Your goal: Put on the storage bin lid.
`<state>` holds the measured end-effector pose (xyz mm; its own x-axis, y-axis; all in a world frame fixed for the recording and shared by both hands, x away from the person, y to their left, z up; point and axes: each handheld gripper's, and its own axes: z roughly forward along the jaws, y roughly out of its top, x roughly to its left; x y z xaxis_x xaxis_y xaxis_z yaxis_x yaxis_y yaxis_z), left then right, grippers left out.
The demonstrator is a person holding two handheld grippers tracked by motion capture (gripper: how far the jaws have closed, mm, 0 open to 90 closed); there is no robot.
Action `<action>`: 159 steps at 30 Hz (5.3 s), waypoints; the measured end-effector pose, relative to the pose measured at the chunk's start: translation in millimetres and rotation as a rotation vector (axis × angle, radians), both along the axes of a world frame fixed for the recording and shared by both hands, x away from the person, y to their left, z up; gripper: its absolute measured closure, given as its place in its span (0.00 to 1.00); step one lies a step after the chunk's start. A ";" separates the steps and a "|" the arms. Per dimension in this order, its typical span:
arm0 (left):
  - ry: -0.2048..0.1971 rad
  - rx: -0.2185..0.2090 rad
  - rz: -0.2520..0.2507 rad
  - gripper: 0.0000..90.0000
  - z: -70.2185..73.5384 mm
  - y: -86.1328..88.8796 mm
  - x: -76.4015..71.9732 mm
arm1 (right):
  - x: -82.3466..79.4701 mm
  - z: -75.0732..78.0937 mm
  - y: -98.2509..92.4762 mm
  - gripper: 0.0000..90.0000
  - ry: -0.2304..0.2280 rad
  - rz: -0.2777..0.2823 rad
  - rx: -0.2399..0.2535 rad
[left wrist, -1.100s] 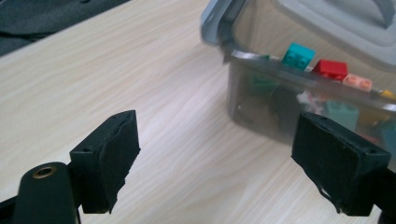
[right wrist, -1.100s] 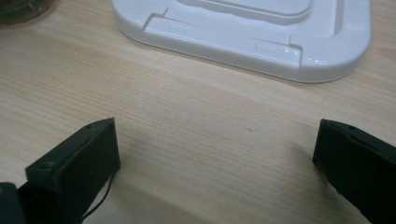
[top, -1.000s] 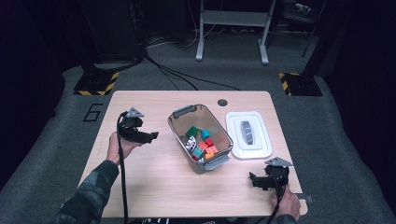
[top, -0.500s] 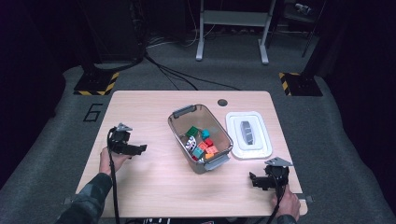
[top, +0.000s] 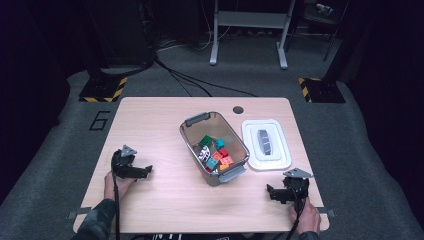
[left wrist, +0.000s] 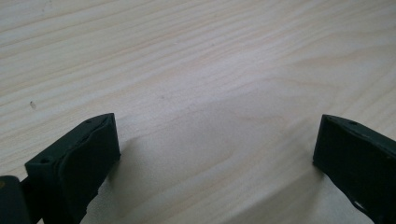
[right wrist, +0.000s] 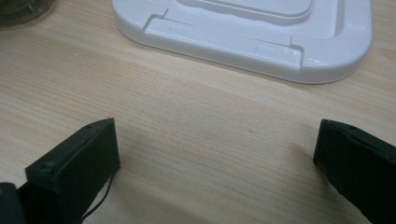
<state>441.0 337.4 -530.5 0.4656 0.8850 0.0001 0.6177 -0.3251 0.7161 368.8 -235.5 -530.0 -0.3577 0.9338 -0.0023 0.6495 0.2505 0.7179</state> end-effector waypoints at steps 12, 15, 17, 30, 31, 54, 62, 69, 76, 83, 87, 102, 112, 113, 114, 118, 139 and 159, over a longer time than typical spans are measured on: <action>-0.007 0.007 -0.004 0.00 -0.3 -3.3 0.2 | -5.1 -0.1 4.4 0.00 0.002 -0.067 0.004; -0.003 0.006 0.011 0.00 -0.2 -4.5 -0.1 | -5.4 2.3 2.0 0.00 0.013 -0.038 -0.019; -0.004 0.007 0.010 0.00 -0.2 -4.5 0.1 | -4.1 4.4 2.4 0.00 0.016 -0.026 -0.047; -0.005 0.000 0.004 0.01 -0.2 -2.4 2.2 | 29.5 37.2 9.2 0.03 0.073 -0.053 -0.036; -0.005 0.000 0.004 0.01 -0.3 -2.3 2.2 | 34.9 39.9 10.3 0.03 0.077 -0.055 -0.025; 0.004 0.014 -0.007 0.01 0.5 -0.9 2.9 | 141.2 61.3 42.3 0.53 0.105 -0.129 -0.014; 0.004 0.013 -0.006 0.01 0.5 -1.1 2.8 | 153.0 49.9 49.0 0.67 0.127 -0.173 -0.058; 0.002 0.012 -0.006 0.01 0.3 -1.1 3.0 | 156.3 48.9 57.7 0.61 0.092 -0.176 -0.083; 0.006 0.004 0.000 0.01 0.4 -1.3 1.9 | 162.1 49.3 56.5 0.74 0.111 -0.192 -0.073; 0.004 0.013 -0.002 0.01 0.5 -0.7 1.5 | 156.8 55.8 53.4 0.75 0.108 -0.176 -0.069; 0.003 0.015 0.001 0.01 0.6 -0.6 0.9 | 151.9 64.7 48.5 0.75 0.106 -0.175 -0.035; 0.000 0.007 0.009 0.01 0.3 -1.5 2.4 | 137.8 80.7 32.1 0.75 0.111 -0.125 -0.011; 0.000 0.006 0.009 0.01 0.3 -1.5 2.3 | 131.5 104.4 21.7 0.75 0.083 -0.120 -0.011; 0.001 0.005 0.007 0.01 0.3 -1.5 2.4 | 131.1 107.1 21.2 0.75 0.081 -0.120 -0.011; 0.000 0.005 0.012 0.01 0.3 -1.6 2.2 | 131.1 109.8 20.2 0.75 0.077 -0.116 -0.010; -0.007 0.003 0.013 0.01 -0.3 -1.8 2.5 | 130.7 121.7 16.5 0.75 0.060 -0.116 -0.003; -0.006 0.007 0.011 0.01 -0.1 -1.6 2.5 | 113.1 190.2 27.6 0.75 -0.024 -0.085 0.036; 0.001 0.009 0.007 0.01 0.4 -1.3 2.4 | 100.1 214.8 66.4 0.75 -0.033 -0.017 0.076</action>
<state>443.5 336.1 -530.0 0.4598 0.8880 0.0076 0.6208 -0.3275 0.7123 468.9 -169.1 -315.3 -0.3429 0.9376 0.0577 0.6291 0.1835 0.7554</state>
